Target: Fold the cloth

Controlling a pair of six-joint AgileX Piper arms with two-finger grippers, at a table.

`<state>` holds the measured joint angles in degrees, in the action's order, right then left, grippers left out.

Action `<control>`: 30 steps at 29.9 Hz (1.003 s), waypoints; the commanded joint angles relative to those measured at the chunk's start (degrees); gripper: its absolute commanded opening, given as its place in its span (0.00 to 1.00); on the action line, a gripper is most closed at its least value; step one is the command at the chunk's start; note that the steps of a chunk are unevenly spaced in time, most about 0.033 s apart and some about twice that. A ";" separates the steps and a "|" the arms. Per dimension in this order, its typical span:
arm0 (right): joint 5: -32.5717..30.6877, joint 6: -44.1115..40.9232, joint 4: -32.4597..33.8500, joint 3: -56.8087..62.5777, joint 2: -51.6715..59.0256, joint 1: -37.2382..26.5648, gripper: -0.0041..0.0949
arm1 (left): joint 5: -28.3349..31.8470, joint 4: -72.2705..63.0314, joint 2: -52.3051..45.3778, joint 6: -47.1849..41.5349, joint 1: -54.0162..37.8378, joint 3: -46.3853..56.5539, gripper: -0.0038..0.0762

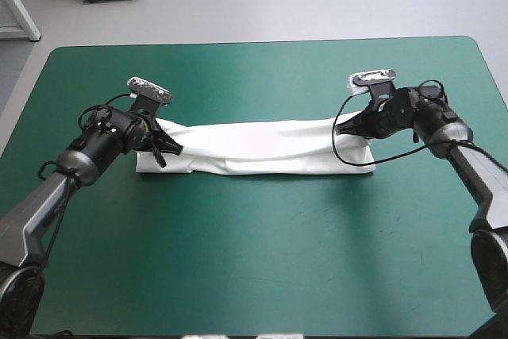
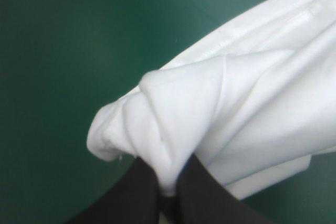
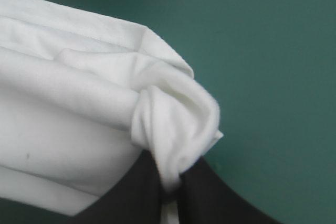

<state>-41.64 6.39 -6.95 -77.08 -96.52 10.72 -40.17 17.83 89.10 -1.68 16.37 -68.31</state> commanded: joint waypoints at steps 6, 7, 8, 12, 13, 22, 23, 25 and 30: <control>3.98 0.07 3.21 -2.07 -3.97 -0.03 0.02 | 4.94 3.69 5.26 -3.65 0.19 -1.93 0.04; 3.87 0.07 3.62 -2.11 -4.25 -0.03 0.02 | 4.93 3.96 5.80 -3.53 0.19 -1.93 0.04; 3.87 0.39 3.84 -2.51 -4.53 -0.03 0.03 | 4.93 3.96 5.92 -3.53 0.19 -1.93 0.04; 1.43 4.22 3.32 -5.44 -4.65 -0.03 0.07 | 4.70 3.96 5.80 -3.53 0.19 -1.93 0.05; 0.57 4.64 3.11 -6.64 -4.65 -0.03 0.09 | 4.40 3.96 5.69 -3.53 0.19 -1.93 0.06; -10.92 5.90 3.10 -16.13 -4.19 -0.03 0.50 | -3.05 4.31 3.69 -3.04 0.19 -5.62 0.37; -11.33 5.90 3.10 -16.24 -3.78 -0.03 0.53 | -4.23 4.73 2.93 -3.04 0.19 -5.94 0.38; -12.01 5.90 3.26 -16.24 -2.56 -0.03 0.55 | -7.16 6.15 1.43 -3.04 0.19 -6.69 0.39; -14.39 3.96 6.95 -16.24 2.15 -0.03 0.55 | -13.82 3.74 -4.07 -3.04 0.40 -9.03 0.39</control>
<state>-56.27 11.36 -2.40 -91.23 -100.22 10.72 -52.20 22.70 90.36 -4.39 16.37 -74.40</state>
